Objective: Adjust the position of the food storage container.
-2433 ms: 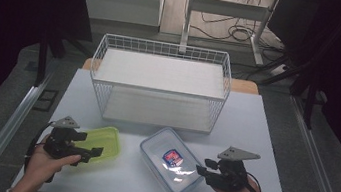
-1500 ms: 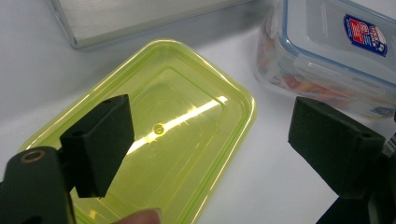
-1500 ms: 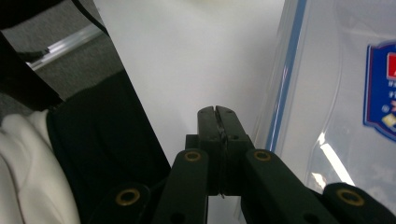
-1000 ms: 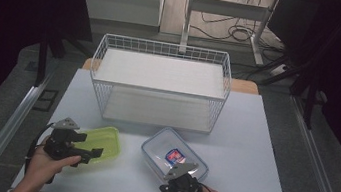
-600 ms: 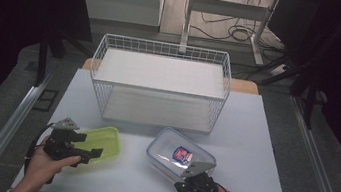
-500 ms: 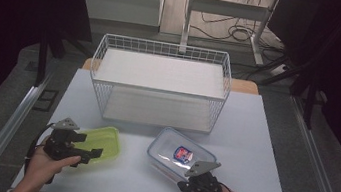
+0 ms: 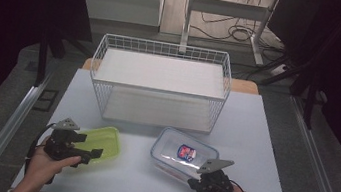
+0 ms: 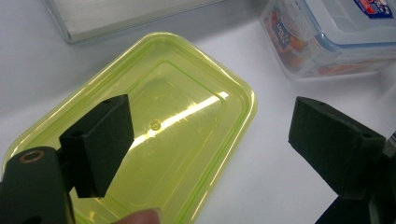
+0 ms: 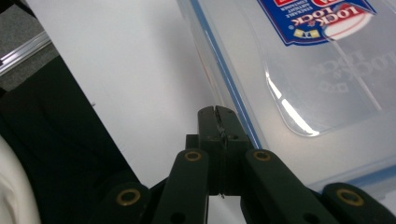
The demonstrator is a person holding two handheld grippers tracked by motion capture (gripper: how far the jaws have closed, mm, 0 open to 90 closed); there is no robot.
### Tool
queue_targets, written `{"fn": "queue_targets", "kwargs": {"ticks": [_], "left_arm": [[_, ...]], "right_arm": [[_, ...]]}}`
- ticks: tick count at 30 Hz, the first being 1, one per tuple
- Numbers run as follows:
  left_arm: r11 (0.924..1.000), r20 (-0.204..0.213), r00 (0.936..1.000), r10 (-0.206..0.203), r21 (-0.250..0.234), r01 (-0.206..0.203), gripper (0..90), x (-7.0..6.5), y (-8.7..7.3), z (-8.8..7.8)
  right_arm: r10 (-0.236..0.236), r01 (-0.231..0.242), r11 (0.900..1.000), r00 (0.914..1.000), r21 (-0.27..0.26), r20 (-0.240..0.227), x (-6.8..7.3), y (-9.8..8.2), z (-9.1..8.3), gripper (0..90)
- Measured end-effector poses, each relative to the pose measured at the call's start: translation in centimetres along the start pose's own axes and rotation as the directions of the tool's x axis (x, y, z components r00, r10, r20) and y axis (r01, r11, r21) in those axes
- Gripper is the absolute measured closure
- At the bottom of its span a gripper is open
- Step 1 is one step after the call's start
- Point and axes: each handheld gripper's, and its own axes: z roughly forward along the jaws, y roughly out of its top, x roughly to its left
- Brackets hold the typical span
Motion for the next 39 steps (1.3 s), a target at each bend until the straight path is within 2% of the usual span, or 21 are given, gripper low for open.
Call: {"fn": "queue_targets", "kwargs": {"ticks": [6, 11, 18, 25, 27, 33, 35, 36, 37, 38, 39], "left_arm": [[1.0, 0.0, 1.0, 0.002, 0.002, -0.002, 13.9, 0.0, 0.0, 0.1], [1.0, -0.003, 1.0, 0.004, 0.004, -0.004, 13.8, 0.0, 0.0, 0.2], [0.9999, 0.002, 1.0, 0.009, 0.005, -0.009, 13.8, -0.1, 0.0, 0.2], [1.0, 0.0, 1.0, 0.007, 0.004, -0.007, 13.8, -0.1, 0.0, 0.1], [1.0, 0.0, 1.0, 0.008, 0.005, -0.008, 13.8, -0.1, 0.0, 0.1], [1.0, 0.0, 1.0, 0.003, 0.008, -0.003, 13.7, -0.1, 0.0, 0.3], [1.0, 0.002, 1.0, 0.002, 0.009, -0.002, 13.7, -0.2, 0.0, 0.4], [0.9999, 0.003, 1.0, 0.008, 0.01, -0.008, 13.7, -0.3, 0.0, 0.4], [0.9999, 0.007, 0.9999, 0.009, 0.009, -0.01, 13.7, -0.4, 0.0, 0.3], [0.9999, 0.009, 0.9999, 0.011, 0.008, -0.011, 13.7, -0.4, 0.0, 0.3], [0.9999, 0.009, 0.9999, 0.011, 0.008, -0.011, 13.7, -0.4, 0.0, 0.3]], "right_arm": [[0.017, -0.017, 1.0, 0.9996, -0.006, 0.021, -0.8, -0.3, -0.3, 89.5], [0.029, -0.029, 0.999, 0.9995, -0.015, 0.012, -1.3, -0.6, -0.5, 89.5], [0.043, -0.042, 0.999, 0.9985, -0.023, 0.033, -2.0, -0.8, -0.7, 89.5], [0.04, -0.039, 0.999, 0.9985, -0.017, 0.036, -2.0, -0.8, -0.7, 89.5], [0.039, -0.038, 0.999, 0.9991, -0.032, 0.018, -1.9, -0.7, -0.9, 89.4], [0.033, -0.03, 0.995, 0.9989, -0.09, 0.032, -2.1, 1.3, -2.0, 89.4], [0.03, -0.026, 0.994, 0.9988, -0.103, 0.038, -2.5, 2.5, -1.9, 89.4], [0.03, -0.026, 0.994, 0.9988, -0.103, 0.038, -2.5, 2.5, -1.9, 89.4], [0.038, -0.033, 0.993, 0.9983, -0.113, 0.043, -3.2, 4.1, -1.6, 89.4], [0.038, -0.032, 0.993, 0.9984, -0.114, 0.042, -3.5, 4.6, -1.5, 89.4], [0.038, -0.032, 0.993, 0.9984, -0.114, 0.042, -3.5, 4.6, -1.5, 89.4]]}}
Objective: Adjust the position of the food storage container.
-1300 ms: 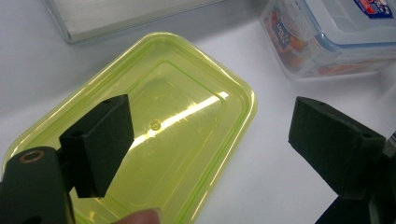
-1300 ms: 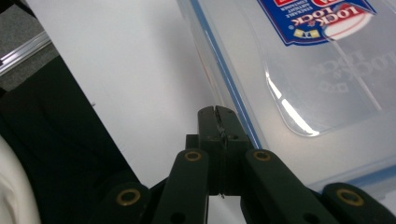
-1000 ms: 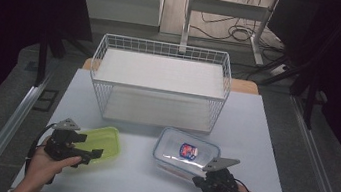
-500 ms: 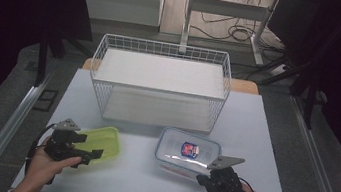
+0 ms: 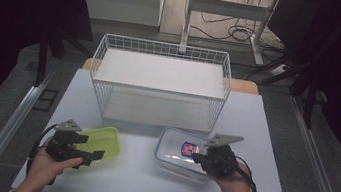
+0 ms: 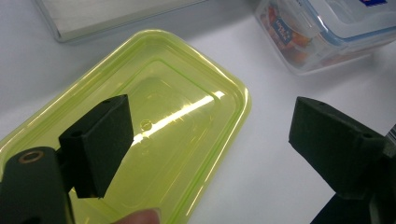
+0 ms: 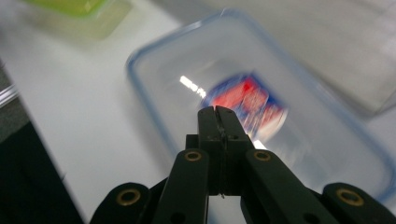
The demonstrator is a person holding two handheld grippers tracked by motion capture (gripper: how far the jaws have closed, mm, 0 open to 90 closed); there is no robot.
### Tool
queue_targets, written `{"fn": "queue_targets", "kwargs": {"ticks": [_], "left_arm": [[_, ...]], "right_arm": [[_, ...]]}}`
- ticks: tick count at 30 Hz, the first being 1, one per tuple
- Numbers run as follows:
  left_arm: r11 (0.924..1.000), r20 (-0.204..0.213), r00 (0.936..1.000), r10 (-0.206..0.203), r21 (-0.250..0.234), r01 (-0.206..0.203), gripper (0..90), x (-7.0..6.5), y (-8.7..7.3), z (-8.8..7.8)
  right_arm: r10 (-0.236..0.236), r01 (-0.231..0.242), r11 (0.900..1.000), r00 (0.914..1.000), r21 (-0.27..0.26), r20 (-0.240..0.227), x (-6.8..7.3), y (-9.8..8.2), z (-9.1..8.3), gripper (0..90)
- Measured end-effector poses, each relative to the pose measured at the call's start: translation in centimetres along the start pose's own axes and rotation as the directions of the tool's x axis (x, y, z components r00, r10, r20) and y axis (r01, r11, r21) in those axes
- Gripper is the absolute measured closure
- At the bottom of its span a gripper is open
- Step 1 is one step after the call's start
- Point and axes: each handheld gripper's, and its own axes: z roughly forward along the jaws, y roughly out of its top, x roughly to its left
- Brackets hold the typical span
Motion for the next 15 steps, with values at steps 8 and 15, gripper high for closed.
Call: {"fn": "queue_targets", "kwargs": {"ticks": [8, 15], "left_arm": [[1.0, 0.003, 1.0, 0.0, 0.006, -0.001, 13.7, 0.2, -0.1, 0.2], [0.9999, 0.006, 1.0, 0.002, 0.01, -0.002, 13.7, 0.0, -0.1, 0.4]], "right_arm": [[0.011, -0.011, 1.0, 0.9981, -0.001, 0.061, -2.6, 5.4, 5.1, 89.4], [0.019, -0.022, 0.999, 0.9963, 0.04, 0.084, -4.7, 6.9, 8.9, 89.4]]}}
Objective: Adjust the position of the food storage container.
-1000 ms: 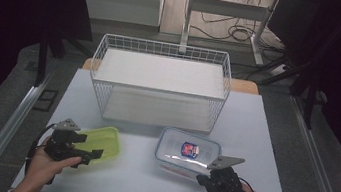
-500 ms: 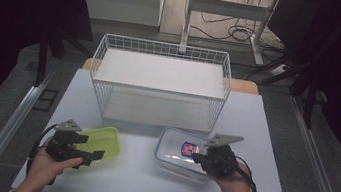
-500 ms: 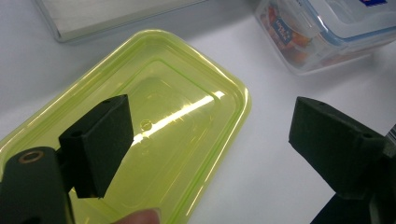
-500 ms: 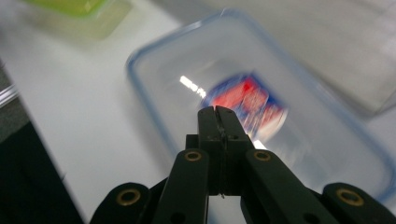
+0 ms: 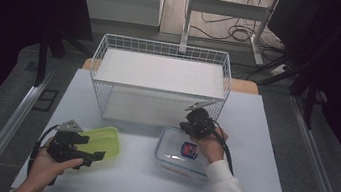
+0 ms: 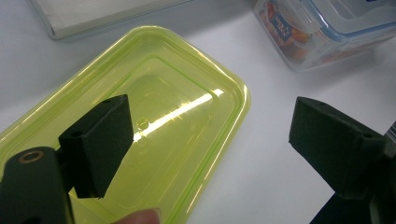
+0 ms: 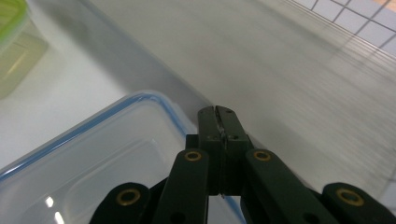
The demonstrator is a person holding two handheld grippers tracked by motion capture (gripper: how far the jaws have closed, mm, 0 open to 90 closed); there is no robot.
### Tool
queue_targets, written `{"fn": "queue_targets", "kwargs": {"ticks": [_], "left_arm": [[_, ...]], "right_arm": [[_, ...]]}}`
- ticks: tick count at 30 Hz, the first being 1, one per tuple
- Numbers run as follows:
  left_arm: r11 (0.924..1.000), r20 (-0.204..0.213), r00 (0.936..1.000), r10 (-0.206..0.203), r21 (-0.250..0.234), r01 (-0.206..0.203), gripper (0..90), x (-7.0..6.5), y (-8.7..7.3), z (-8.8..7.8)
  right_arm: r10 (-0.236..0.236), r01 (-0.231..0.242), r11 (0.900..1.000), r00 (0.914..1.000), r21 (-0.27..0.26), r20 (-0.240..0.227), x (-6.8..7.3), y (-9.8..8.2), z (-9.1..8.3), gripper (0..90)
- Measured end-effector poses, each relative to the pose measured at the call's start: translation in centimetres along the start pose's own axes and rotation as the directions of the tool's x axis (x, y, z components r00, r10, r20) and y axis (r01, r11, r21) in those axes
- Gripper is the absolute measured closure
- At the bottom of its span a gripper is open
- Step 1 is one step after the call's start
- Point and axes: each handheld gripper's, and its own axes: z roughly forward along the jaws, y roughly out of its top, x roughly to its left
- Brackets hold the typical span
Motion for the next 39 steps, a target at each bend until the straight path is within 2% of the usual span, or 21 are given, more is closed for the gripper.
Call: {"fn": "queue_targets", "kwargs": {"ticks": [7, 12, 20, 24, 31, 34, 39], "left_arm": [[1.0, -0.002, 1.0, 0.003, 0.003, -0.003, 13.7, 0.0, 0.0, 0.1], [1.0, -0.004, 1.0, 0.002, 0.004, -0.002, 13.6, 0.1, -0.1, 0.1], [1.0, -0.001, 1.0, 0.005, 0.007, -0.005, 13.6, -0.1, -0.1, 0.2], [1.0, -0.001, 1.0, 0.004, 0.008, -0.004, 13.7, -0.1, -0.1, 0.2], [1.0, 0.0, 1.0, 0.005, 0.007, -0.005, 13.6, -0.3, 0.0, 0.3], [1.0, 0.0, 1.0, 0.004, 0.006, -0.004, 13.6, -0.3, 0.0, 0.3], [1.0, 0.001, 1.0, -0.008, 0.001, 0.008, 13.6, -0.4, 0.0, 0.5]], "right_arm": [[-0.032, 0.032, 0.999, 0.9994, 0.039, -0.01, -0.3, 0.6, 1.7, 89.4], [-0.047, 0.048, 0.998, 0.9985, 0.036, -0.027, -0.2, 0.6, 1.6, 89.5], [-0.065, 0.067, 0.997, 0.9966, 0.047, -0.052, 1.0, 0.5, 1.5, 89.5], [-0.074, 0.076, 0.996, 0.9951, 0.035, -0.065, 1.8, 0.0, 1.3, 89.6], [-0.079, 0.081, 0.996, 0.9945, 0.03, -0.069, 2.2, -0.2, 1.1, 89.5], [-0.074, 0.074, 0.997, 0.9952, 0.001, -0.064, 2.2, -0.3, 0.2, 89.5], [-0.045, 0.041, 0.996, 0.9977, -0.078, -0.05, 2.1, -1.8, -3.7, 89.4]]}}
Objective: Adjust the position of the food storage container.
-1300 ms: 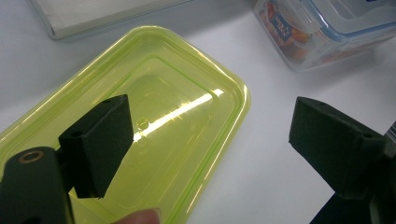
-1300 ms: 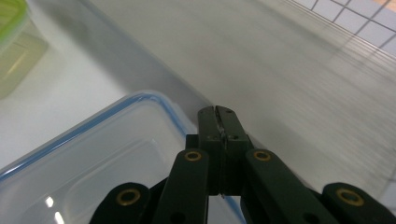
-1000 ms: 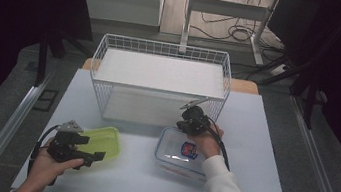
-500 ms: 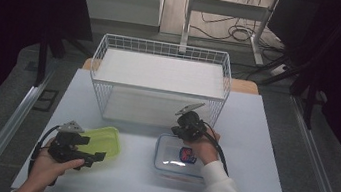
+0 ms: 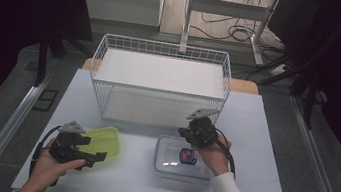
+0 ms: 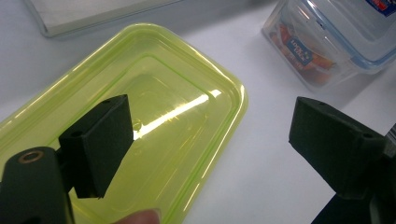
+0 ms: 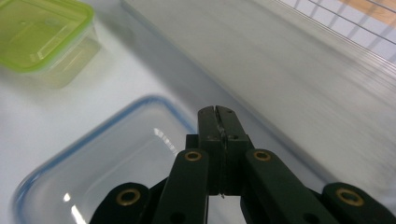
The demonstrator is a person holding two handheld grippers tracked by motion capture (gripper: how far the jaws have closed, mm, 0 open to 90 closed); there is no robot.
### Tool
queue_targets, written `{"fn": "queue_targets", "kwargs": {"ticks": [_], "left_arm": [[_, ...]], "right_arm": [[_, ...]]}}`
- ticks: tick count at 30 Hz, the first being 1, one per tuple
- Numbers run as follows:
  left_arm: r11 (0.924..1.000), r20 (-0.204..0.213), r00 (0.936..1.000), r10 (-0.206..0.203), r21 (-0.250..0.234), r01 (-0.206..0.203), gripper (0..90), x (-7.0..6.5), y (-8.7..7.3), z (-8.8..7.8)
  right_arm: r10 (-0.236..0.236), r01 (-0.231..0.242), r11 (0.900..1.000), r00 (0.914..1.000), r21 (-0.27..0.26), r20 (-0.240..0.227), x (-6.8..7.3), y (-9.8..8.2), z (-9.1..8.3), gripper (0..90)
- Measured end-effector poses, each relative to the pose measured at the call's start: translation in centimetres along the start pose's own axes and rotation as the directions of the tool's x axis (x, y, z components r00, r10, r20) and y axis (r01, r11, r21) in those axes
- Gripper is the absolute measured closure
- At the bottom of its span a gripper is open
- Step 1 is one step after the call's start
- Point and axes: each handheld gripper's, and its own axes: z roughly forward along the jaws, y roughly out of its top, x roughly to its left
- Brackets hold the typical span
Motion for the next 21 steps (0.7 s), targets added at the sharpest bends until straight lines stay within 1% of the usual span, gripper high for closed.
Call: {"fn": "queue_targets", "kwargs": {"ticks": [3, 4, 6, 9, 12, 13, 14, 15, 16, 18, 21], "left_arm": [[1.0, 0.009, 0.9999, -0.004, -0.002, 0.004, 13.5, -0.4, 0.1, 0.1], [1.0, 0.009, 0.9999, -0.004, -0.002, 0.004, 13.4, -0.4, 0.1, 0.1], [1.0, 0.015, 0.9999, -0.006, -0.007, 0.006, 13.2, -0.6, 0.1, 0.1], [0.9997, 0.02, 0.9997, -0.013, -0.02, 0.013, 13.0, -1.0, 0.3, 0.3], [0.9996, 0.02, 0.9996, -0.02, -0.019, 0.021, 12.8, -1.2, 0.4, 0.6], [0.9995, 0.025, 0.9994, -0.025, -0.018, 0.025, 12.5, -1.3, 0.5, 0.7], [0.9995, 0.025, 0.9994, -0.025, -0.018, 0.025, 12.3, -1.3, 0.5, 0.7], [0.9995, 0.025, 0.9993, -0.028, -0.015, 0.029, 12.2, -1.4, 0.5, 0.9], [0.9994, 0.024, 0.9993, -0.029, -0.015, 0.03, 12.1, -1.4, 0.5, 0.9], [0.9995, 0.025, 0.9993, -0.028, -0.014, 0.029, 12.0, -1.5, 0.5, 0.9], [0.9994, 0.026, 0.9993, -0.026, -0.022, 0.026, 11.9, -1.7, 0.6, 0.8]], "right_arm": [[0.014, -0.014, 1.0, 0.9999, -0.014, 0.004, 0.1, -1.3, -1.6, 89.4], [0.029, -0.029, 0.999, 0.9995, -0.02, 0.007, 0.1, -2.1, -2.2, 89.4], [0.045, -0.045, 0.999, 0.999, -0.028, 0.003, 0.1, -3.2, -3.1, 89.4], [0.078, -0.079, 0.995, 0.9969, -0.054, -0.004, 0.0, -5.3, -4.7, 89.3], [0.103, -0.103, 0.992, 0.9946, -0.075, -0.01, -0.3, -6.7, -5.9, 89.3], [0.105, -0.105, 0.993, 0.9944, -0.061, -0.011, -0.4, -7.3, -6.2, 89.3], [0.105, -0.105, 0.993, 0.9944, -0.061, -0.011, -0.4, -7.3, -6.2, 89.3], [0.115, -0.115, 0.991, 0.9933, -0.061, -0.005, -0.6, -8.2, -6.8, 89.1], [0.125, -0.125, 0.99, 0.9922, -0.062, -0.006, -0.8, -8.6, -7.1, 88.9], [0.156, -0.156, 0.986, 0.9878, -0.061, -0.001, -1.0, -9.6, -7.7, 85.3], [0.191, -0.19, 0.979, 0.9816, -0.069, 0.0, -1.5, -10.9, -8.6, 74.5]]}}
